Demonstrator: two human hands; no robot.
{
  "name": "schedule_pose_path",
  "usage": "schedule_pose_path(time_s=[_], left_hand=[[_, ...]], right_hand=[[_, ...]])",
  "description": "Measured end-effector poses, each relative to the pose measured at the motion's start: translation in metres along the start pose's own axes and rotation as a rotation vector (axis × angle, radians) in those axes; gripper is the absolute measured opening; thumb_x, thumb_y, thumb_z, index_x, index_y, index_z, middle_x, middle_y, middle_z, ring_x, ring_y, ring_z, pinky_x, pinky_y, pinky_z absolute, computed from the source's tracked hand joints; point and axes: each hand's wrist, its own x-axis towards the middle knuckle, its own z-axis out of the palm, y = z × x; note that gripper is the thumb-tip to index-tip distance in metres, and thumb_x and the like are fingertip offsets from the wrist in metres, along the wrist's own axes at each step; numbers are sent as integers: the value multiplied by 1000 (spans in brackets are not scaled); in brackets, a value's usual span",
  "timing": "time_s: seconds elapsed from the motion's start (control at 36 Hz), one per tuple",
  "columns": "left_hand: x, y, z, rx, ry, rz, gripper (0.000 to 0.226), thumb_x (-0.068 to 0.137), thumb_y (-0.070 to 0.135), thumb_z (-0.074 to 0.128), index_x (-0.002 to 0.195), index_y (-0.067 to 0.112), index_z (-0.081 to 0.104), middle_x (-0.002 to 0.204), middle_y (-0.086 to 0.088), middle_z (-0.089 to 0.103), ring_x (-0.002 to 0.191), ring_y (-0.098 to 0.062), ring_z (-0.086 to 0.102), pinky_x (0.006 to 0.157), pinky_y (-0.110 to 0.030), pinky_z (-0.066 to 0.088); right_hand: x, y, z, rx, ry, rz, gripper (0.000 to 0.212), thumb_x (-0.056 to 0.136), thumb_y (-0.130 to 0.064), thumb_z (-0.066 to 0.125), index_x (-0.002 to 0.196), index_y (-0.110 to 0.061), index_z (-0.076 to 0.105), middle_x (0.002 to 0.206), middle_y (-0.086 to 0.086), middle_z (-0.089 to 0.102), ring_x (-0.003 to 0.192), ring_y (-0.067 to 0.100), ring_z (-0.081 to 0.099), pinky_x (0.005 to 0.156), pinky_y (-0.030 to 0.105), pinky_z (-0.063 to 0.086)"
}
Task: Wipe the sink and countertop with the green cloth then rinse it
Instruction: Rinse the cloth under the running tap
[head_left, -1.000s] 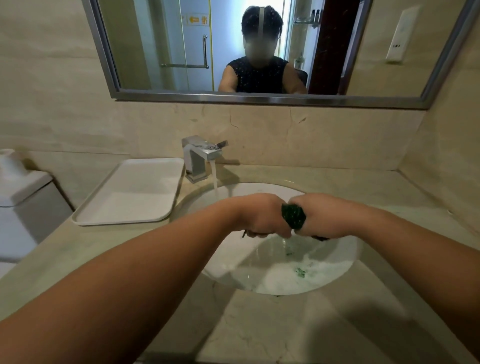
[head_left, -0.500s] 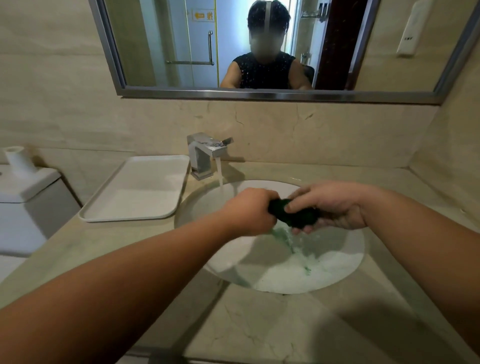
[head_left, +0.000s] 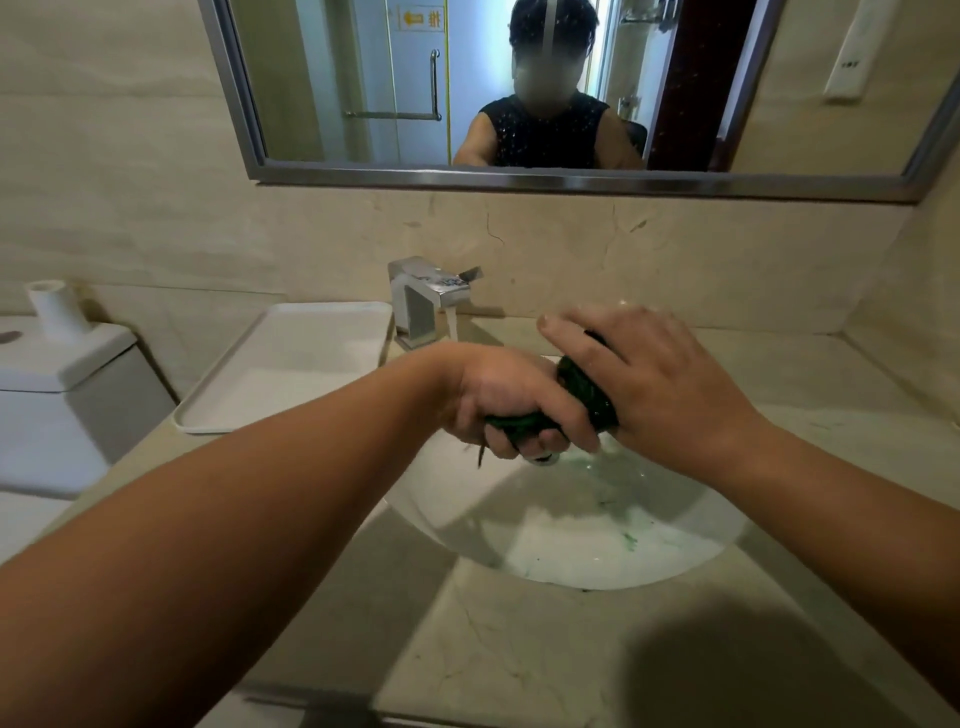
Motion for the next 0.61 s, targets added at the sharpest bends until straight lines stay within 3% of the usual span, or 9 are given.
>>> schedule_pose_path(time_s=[0.06,0.11,0.17,0.25,0.33,0.44,0.61], left_hand=[[4,7,10,169,128,-17,27,93,10,75,68,13,62,66,-6,45,49,-14,37,39,-24,18],[12,10,18,342,334,-31,25,88,16,78,73,9,58,64,-7,49,46,-18,38,39,-22,25],[23,10,25,502,506,-18,23,84,22,75,79,3,64,66,-8,58,49,-24,48,43,-23,37],[36,6,35,742,621,-3,31,82,32,67,91,3,74,76,-8,75,65,-32,69,58,-31,54],[43,3,43,929,676,25,26,88,31,64,92,7,72,74,-6,68,65,-28,60,54,-30,44],[48,-4,46,1098,724,85,18,90,33,64,97,17,68,72,0,60,66,-22,56,50,-29,33],[49,-16,50,1219,764,111,15,96,35,61,100,22,56,72,3,52,59,-15,48,49,-30,33]], right_hand=[[1,4,0,-14,-88,-22,47,80,-17,76,126,-14,65,102,7,67,78,31,62,58,40,50],[1,6,-4,-93,-299,56,24,81,-21,75,100,-16,60,80,2,60,58,29,55,45,33,41],[5,5,-9,-165,-573,184,15,89,-32,62,92,-22,52,77,-3,59,60,27,57,48,30,37],[10,2,-14,-143,-792,282,9,89,-31,53,87,-24,58,73,-3,59,59,22,56,51,29,39],[9,2,-13,-43,-934,373,13,87,-28,55,80,-20,63,72,0,62,56,22,53,51,29,38],[5,8,-7,205,-1057,482,22,83,-25,62,66,-16,51,61,1,50,55,22,42,55,33,32],[2,9,2,564,-1180,677,24,75,-23,75,62,-14,56,59,6,46,50,24,39,49,30,33]])
